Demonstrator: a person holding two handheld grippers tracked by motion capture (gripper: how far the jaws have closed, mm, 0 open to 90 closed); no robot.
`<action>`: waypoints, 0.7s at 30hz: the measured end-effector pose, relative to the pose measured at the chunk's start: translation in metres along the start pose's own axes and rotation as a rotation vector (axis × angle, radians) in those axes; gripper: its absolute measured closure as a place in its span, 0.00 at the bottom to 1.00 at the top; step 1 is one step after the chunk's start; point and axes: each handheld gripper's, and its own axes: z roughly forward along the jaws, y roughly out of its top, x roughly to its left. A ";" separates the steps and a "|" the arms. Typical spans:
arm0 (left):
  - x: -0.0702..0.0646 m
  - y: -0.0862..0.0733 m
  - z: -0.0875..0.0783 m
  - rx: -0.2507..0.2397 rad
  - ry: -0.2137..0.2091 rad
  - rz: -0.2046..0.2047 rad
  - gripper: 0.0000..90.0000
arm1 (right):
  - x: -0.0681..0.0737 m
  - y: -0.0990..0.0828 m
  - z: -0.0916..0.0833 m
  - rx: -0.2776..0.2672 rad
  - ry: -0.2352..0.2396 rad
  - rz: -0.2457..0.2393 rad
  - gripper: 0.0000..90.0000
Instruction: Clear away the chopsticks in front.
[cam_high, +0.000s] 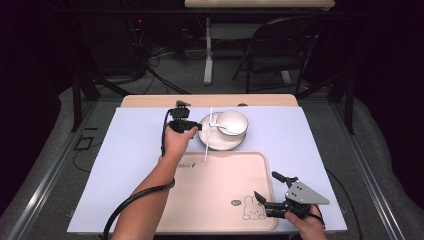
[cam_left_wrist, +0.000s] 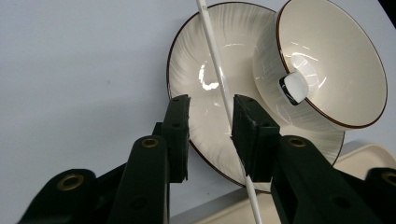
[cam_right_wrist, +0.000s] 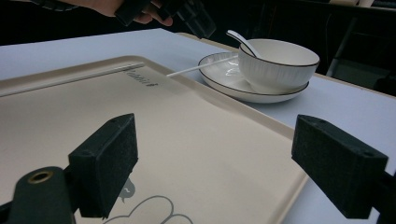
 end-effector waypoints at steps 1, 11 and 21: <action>0.000 0.000 0.002 0.003 0.000 0.004 0.75 | 0.000 0.000 0.000 0.000 0.000 0.000 0.16; -0.006 -0.002 0.016 0.023 -0.006 -0.002 0.76 | 0.000 0.000 0.000 -0.003 0.000 0.000 0.16; -0.009 -0.005 0.027 0.041 -0.013 0.002 0.77 | 0.000 0.000 -0.001 -0.004 0.000 0.000 0.16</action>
